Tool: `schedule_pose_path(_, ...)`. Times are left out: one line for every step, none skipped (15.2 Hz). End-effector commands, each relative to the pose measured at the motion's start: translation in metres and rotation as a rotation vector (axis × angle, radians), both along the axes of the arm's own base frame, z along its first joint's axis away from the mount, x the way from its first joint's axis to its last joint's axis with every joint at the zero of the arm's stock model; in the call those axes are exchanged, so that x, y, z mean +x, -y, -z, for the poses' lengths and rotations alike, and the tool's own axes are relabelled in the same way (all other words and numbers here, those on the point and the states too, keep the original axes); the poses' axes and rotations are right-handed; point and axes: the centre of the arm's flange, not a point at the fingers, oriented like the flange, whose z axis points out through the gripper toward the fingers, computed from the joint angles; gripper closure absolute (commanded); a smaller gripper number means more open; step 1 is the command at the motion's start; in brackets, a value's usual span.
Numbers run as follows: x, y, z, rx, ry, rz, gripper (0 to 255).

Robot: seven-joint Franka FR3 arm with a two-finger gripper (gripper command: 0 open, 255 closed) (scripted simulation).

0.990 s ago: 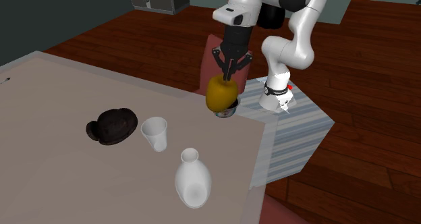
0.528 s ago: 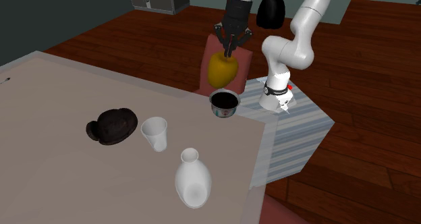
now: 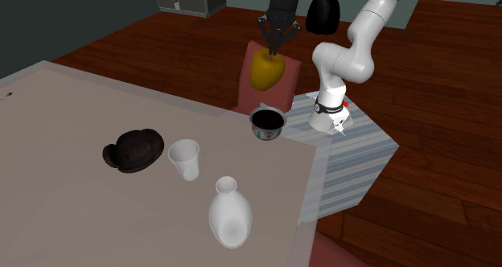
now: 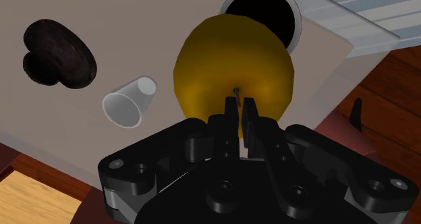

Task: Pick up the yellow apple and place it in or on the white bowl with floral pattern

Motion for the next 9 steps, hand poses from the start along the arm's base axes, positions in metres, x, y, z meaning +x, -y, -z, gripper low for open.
schedule_pose_path(-0.001,0.001,0.01,0.0,0.0,0.0,255)
schedule_pose_path(-0.001,0.001,0.015,0.0,0.0,0.0,255)
schedule_pose_path(-0.001,0.001,0.02,0.0,0.0,0.0,255)
schedule_pose_path(-0.001,0.001,0.026,0.0,0.0,0.0,255)
schedule_pose_path(-0.001,0.001,0.031,0.0,0.0,0.0,255)
schedule_pose_path(-0.001,0.001,0.036,0.0,0.0,0.0,255)
schedule_pose_path(-0.001,0.001,0.041,0.0,0.0,0.0,255)
schedule_pose_path(-0.001,0.001,0.047,0.0,0.0,0.0,255)
schedule_pose_path(-0.001,0.001,0.052,0.0,0.0,0.0,255)
